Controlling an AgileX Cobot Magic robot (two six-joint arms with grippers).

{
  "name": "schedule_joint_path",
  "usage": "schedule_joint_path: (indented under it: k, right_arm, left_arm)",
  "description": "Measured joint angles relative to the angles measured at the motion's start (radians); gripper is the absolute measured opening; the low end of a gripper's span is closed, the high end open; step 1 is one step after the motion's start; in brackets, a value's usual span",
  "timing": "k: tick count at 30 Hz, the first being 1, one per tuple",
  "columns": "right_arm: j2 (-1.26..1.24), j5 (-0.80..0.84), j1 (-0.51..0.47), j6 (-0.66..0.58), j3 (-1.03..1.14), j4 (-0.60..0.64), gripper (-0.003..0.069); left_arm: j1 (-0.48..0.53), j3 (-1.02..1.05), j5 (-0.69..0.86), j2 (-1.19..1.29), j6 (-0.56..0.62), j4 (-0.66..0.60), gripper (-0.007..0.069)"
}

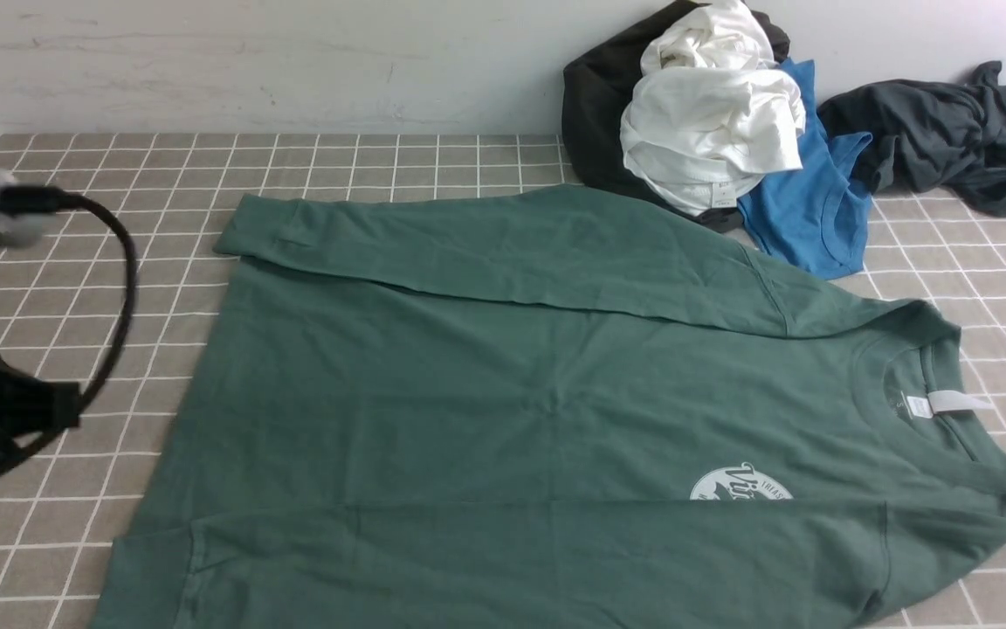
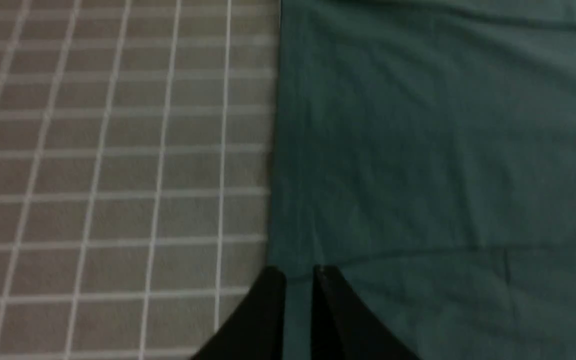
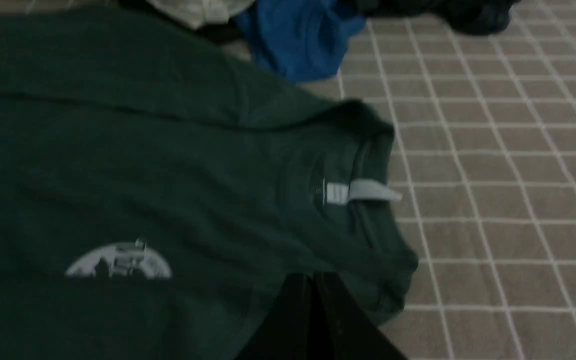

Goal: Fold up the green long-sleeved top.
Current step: Use the left arm to clamp the cuff closest to it

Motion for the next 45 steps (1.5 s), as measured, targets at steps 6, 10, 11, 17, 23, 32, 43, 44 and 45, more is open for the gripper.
schedule_joint_path:
  k: [6, 10, 11, 17, 23, 32, 43, 44, 45]
  right_arm:
    - [0.252, -0.054, 0.123, -0.173, -0.002, 0.171, -0.0014]
    - [0.337, -0.131, 0.172, -0.222, -0.007, 0.243, -0.0014]
    - [0.346, -0.133, 0.181, -0.231, -0.008, 0.254, -0.0014]
    - [0.359, -0.148, 0.19, -0.27, -0.008, 0.29, -0.0014]
    - [0.359, -0.153, 0.19, -0.273, -0.008, 0.294, -0.0014]
    - [0.359, -0.158, 0.19, -0.274, -0.008, 0.293, -0.0014]
    - [0.359, -0.159, 0.19, -0.282, -0.008, 0.293, -0.0014]
    - [0.359, -0.159, 0.19, -0.282, -0.008, 0.296, -0.0014]
    - [0.359, -0.159, 0.19, -0.282, -0.008, 0.299, -0.0014]
  left_arm:
    - [0.0, -0.002, 0.063, 0.263, 0.01, -0.013, 0.0373]
    - [0.0, -0.009, -0.019, 0.431, -0.003, -0.002, 0.0458]
    - [0.0, -0.009, -0.041, 0.453, -0.004, -0.002, 0.0459]
    - [0.0, -0.01, -0.157, 0.611, -0.007, -0.002, 0.0376]
    - [-0.002, -0.018, -0.171, 0.658, -0.007, -0.012, 0.0175]
    - [-0.076, -0.064, -0.158, 0.549, -0.001, 0.017, 0.0055]
    - [-0.081, -0.116, 0.04, 0.566, -0.082, 0.092, 0.0057]
    - [-0.08, -0.116, 0.04, 0.586, -0.093, 0.109, 0.0066]
    - [-0.08, -0.116, 0.04, 0.599, -0.101, 0.116, 0.0075]
